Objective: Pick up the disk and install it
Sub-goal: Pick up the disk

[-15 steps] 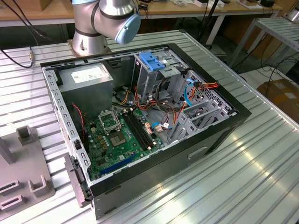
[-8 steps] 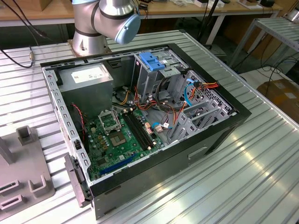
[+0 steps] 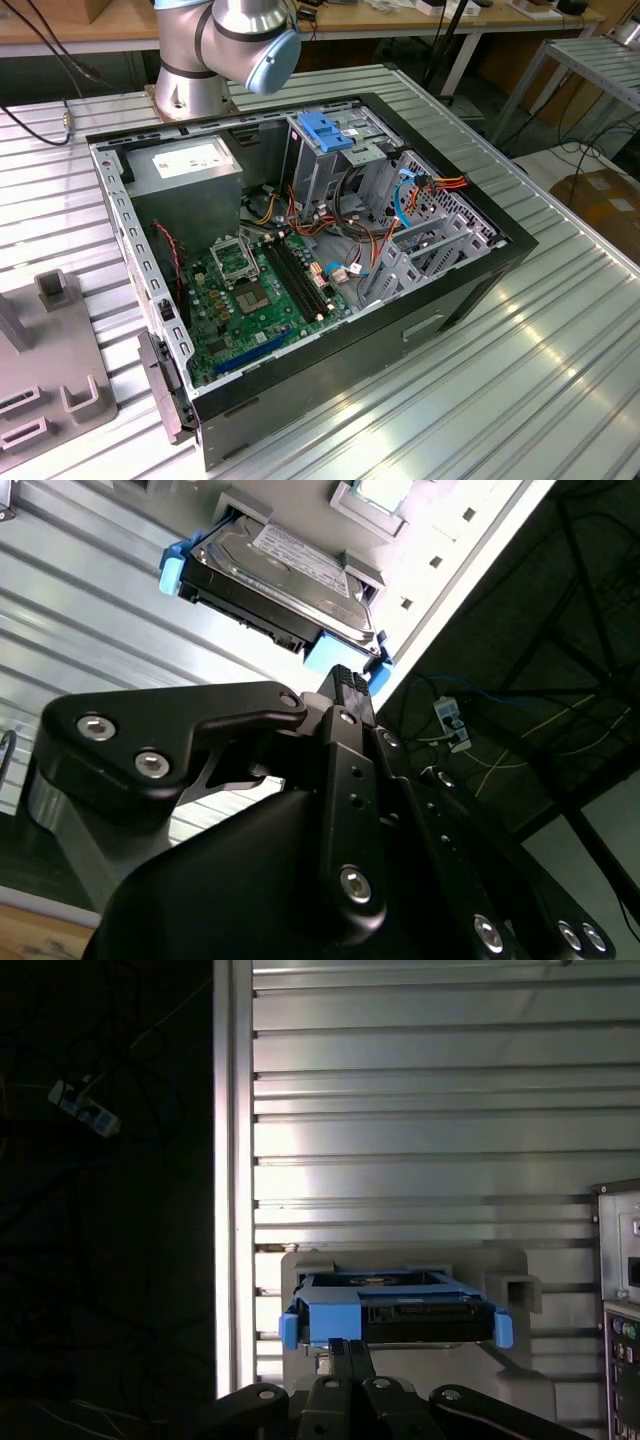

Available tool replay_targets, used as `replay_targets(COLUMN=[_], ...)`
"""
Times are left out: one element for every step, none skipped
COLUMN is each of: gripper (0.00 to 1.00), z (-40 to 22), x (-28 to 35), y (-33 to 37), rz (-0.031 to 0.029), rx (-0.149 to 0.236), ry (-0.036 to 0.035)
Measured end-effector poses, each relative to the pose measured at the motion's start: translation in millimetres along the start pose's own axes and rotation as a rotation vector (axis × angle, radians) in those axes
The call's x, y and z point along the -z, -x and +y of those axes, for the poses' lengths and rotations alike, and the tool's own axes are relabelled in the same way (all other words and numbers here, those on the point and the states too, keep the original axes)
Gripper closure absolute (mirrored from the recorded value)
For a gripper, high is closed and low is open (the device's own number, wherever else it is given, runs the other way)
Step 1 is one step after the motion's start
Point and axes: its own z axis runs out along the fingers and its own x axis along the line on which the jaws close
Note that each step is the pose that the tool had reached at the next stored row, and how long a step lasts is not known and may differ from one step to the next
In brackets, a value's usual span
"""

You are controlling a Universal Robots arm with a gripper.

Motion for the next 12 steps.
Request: replay_targets(gripper=[0.90,0.90,0.90,0.90,0.90,0.90,0.90,0.90,0.90,0.90,0.90,0.90], z=[0.0,0.0,0.0,0.0,0.0,0.0,0.0,0.0,0.0,0.0,0.0,0.0], x=[0.0,0.1,0.0,0.0,0.0,0.0,0.0,0.0,0.0,0.0,0.0,0.0], y=[0.0,0.0,0.0,0.0,0.0,0.0,0.0,0.0,0.0,0.0,0.0,0.0], rz=[0.0003,0.0007,0.0011,0.0014,0.0018,0.0023,0.0027,0.0031,0.0034,0.0039,0.0044,0.0047], rx=[0.013,0.023,0.043,0.056,0.069,0.089,0.104,0.120,0.134,0.151,0.172,0.186], ry=[-0.0003,-0.0007,-0.0012,-0.0016,-0.0019,-0.0025,-0.0030,-0.0034,-0.0038,-0.0043,-0.0049,-0.0053])
